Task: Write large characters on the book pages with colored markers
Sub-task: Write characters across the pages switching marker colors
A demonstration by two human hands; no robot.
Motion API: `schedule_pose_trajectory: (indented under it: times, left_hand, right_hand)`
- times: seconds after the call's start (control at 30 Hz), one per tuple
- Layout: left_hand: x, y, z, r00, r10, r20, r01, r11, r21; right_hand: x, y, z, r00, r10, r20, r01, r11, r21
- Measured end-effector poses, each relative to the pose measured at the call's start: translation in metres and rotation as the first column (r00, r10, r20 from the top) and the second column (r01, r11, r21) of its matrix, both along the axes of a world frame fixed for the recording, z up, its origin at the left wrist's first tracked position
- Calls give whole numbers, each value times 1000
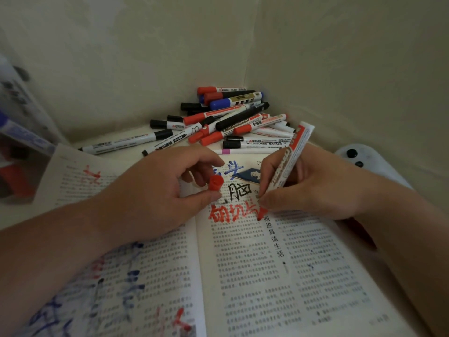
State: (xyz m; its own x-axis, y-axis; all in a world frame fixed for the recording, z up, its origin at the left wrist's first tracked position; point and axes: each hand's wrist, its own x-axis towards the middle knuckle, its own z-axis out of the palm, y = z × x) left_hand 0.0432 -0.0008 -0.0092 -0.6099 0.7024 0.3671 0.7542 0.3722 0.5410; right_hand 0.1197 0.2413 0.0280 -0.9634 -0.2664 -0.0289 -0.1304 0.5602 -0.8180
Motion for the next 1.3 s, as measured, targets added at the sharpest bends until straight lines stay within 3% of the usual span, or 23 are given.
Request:
schedule_pose_trajectory:
  times: [0.1,0.23,0.4,0.57,0.77,0.97,1.3]
  left_hand:
    - [0,0,0,1000,-1,-6,1,1000,-15]
    - [-1,-1,1,1000,-21,-11,20,999,-32]
    - [-2,0,2,995,-101,22,102,993,-56]
    - [-1,1,4,993,-107,44,109,993,-46]
    - [-2,1,4,993,-112,45,114,992,-60]
    - [3,3,8,992,-105,62,109,992,-60]
    - [10,5,14,982,-64,180,74,996,-50]
  right_hand:
    - [-1,1,-3,999,-5,-36,3,998,-59]
    - [-6,5,-8,985,-147,-91,95,900,-425]
    - [-6,-9,-16,982,-84,-167,-4,883,-469]
    - [-7,-16,-16,989,-84,-123,-6,806,-592]
    - [-3,-23,-15,975,-129,-181,18,858,-514]
    - [-1,-36,-19,955,-140,-261,75,967,-244]
    - [-6,-46,-12,753,-264,-603,-5,914,-406]
